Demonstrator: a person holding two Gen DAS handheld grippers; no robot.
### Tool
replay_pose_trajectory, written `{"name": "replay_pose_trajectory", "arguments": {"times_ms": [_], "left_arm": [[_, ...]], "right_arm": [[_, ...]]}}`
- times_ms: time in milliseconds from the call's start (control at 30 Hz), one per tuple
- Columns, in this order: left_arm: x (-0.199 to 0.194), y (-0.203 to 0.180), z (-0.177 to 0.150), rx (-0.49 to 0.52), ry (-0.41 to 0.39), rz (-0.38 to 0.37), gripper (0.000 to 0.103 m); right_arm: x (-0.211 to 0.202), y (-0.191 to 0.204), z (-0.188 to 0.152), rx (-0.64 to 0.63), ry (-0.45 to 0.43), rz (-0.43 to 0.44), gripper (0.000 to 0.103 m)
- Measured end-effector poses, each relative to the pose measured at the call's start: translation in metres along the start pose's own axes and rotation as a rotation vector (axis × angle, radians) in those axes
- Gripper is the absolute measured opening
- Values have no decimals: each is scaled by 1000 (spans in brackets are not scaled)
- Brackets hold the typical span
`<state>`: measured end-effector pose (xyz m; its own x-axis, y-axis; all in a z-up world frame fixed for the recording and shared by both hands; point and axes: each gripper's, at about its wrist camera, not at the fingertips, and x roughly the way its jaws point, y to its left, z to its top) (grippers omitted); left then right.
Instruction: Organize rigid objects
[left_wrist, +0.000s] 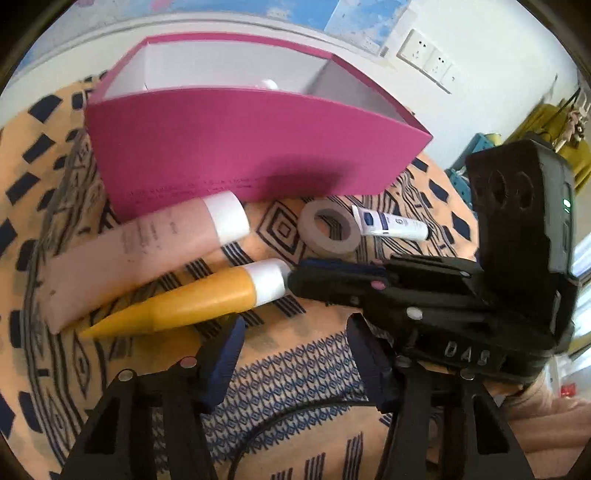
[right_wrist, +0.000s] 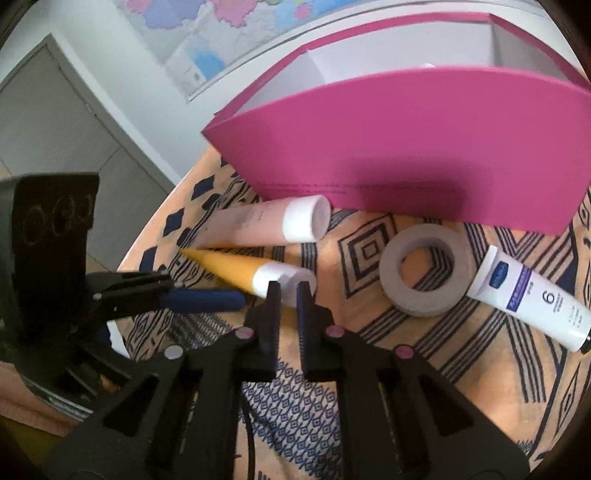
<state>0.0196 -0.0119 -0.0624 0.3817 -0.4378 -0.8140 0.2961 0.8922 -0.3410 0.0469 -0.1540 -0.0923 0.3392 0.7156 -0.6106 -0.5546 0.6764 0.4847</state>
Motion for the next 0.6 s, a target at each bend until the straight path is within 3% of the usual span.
{"name": "replay_pose_trajectory", "arguments": {"times_ms": [167, 267, 600], "left_arm": [[-10, 21, -9, -38, -24, 36, 60], [-14, 32, -14, -61, -19, 60, 60], [-32, 68, -28, -132, -17, 128, 61]], "right_arm": [[-8, -13, -1, 48, -18, 6, 14], [-4, -8, -2, 42, -9, 21, 29], [11, -8, -8, 86, 19, 62, 30]]}}
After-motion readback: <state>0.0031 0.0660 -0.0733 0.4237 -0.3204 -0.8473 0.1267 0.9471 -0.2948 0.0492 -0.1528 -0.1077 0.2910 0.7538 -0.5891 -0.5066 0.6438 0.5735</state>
